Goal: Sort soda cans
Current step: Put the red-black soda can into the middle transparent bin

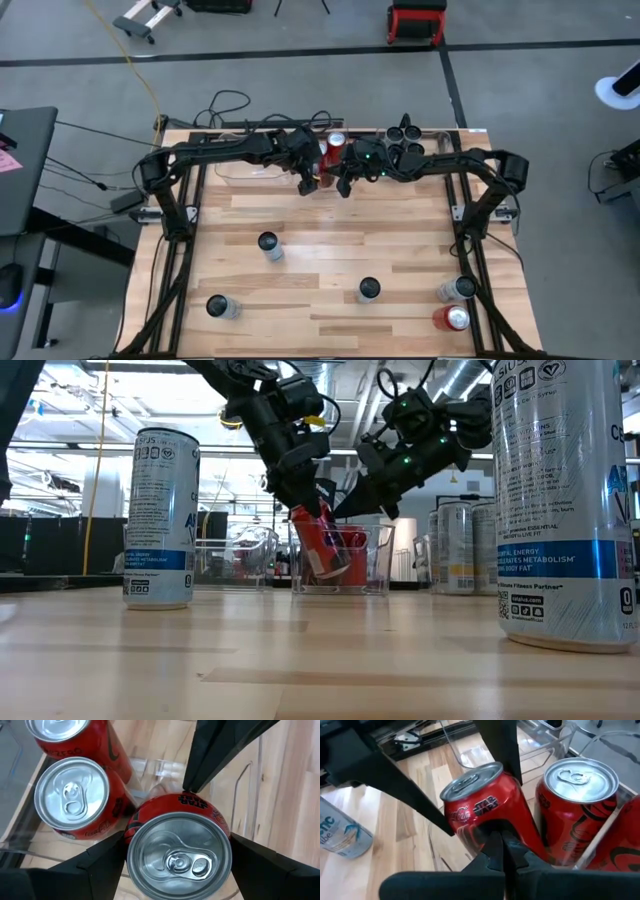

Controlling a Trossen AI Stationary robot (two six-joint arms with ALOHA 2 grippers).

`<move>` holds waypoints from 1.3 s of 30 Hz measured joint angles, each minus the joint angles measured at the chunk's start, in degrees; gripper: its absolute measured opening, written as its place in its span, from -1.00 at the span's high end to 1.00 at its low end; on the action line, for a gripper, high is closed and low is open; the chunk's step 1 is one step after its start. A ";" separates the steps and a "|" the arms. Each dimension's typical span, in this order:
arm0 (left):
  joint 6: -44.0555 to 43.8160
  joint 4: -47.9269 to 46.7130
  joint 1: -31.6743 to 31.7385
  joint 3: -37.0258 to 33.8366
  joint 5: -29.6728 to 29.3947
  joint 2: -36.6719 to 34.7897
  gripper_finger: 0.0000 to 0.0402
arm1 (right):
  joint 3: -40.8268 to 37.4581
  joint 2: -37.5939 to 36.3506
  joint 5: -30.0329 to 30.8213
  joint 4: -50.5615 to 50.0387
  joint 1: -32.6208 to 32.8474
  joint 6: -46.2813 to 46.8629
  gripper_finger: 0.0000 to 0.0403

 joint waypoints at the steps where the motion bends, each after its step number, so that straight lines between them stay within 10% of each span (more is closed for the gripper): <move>1: 0.06 0.14 0.00 0.00 0.00 0.00 -0.53 | 0.00 0.00 0.00 -0.04 -0.01 0.00 0.99; 28: 2.58 0.22 -0.33 -0.02 0.77 0.07 -0.54 | -0.02 0.04 0.00 -2.77 0.17 -0.40 0.99; 39: 1.07 0.50 -0.33 0.20 1.26 -0.13 -0.89 | -0.04 0.07 0.00 -2.47 0.26 -0.39 0.98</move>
